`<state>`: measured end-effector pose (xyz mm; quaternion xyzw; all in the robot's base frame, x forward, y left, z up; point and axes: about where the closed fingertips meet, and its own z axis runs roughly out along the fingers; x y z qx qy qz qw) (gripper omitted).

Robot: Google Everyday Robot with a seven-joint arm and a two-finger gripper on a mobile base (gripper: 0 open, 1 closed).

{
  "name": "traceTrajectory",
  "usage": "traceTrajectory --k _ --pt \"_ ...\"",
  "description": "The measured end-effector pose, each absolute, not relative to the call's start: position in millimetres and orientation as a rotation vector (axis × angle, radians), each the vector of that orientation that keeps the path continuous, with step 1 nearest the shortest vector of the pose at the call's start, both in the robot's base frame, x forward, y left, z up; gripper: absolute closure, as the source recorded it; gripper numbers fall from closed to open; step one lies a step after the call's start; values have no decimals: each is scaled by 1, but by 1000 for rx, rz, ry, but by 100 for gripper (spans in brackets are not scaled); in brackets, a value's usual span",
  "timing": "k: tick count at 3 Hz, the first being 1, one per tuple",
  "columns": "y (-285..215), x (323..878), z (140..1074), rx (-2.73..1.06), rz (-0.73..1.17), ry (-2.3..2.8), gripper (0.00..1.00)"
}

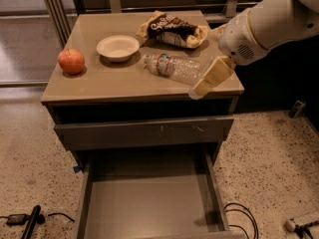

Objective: Place water bottle into middle drawer

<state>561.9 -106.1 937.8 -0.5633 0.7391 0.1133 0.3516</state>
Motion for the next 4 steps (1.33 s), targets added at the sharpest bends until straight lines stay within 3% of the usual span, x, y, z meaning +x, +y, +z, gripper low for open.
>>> traceTrajectory --k 4 --pt "-72 666 891 -1478 244 1930 0"
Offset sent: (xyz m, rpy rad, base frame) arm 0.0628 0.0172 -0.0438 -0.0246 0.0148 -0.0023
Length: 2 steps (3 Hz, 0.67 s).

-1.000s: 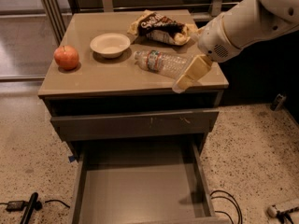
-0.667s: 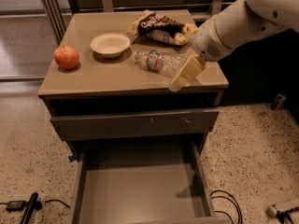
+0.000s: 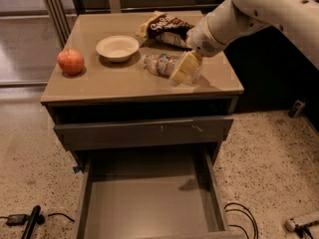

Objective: Place water bottle into middle drawer

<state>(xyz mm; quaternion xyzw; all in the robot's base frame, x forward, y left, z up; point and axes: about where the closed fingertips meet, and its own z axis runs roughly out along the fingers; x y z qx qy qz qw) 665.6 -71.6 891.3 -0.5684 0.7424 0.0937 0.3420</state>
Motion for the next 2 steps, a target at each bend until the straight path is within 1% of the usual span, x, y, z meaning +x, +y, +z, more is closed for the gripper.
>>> traceTrajectory --k 1,2 --pt "-72 666 891 -1478 244 1930 0" --pt "-55 677 883 -1493 253 1908 0"
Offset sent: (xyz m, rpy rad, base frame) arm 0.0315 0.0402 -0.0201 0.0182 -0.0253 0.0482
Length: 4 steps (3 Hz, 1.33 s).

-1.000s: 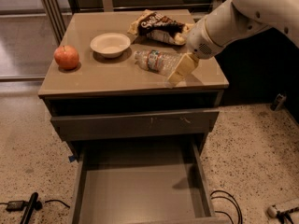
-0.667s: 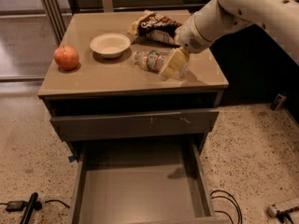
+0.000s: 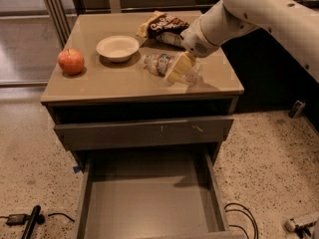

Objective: Place water bottle into middle drawer

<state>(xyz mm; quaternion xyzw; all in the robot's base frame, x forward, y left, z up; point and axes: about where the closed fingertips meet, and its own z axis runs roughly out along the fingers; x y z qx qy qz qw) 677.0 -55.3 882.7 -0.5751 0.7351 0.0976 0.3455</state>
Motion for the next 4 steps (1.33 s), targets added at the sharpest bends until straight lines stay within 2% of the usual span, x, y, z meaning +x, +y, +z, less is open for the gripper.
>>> traceTrajectory --k 2,4 --pt "-40 695 854 -1486 282 1935 0" --pt "-45 703 828 -1474 280 1990 0"
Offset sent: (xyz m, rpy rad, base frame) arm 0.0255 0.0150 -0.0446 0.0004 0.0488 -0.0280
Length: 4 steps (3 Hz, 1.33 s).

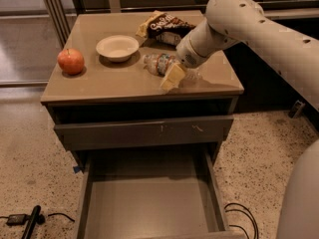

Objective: Place water bottle into middle drawer

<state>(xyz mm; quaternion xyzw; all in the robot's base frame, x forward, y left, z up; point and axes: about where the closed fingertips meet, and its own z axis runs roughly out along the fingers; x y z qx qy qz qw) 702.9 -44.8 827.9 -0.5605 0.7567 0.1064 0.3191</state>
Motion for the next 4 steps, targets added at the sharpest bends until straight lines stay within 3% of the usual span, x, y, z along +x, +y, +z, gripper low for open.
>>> traceTrajectory --k 1,4 --pt "-45 703 828 -1474 280 1990 19" --pt "-45 703 828 -1474 280 1990 88"
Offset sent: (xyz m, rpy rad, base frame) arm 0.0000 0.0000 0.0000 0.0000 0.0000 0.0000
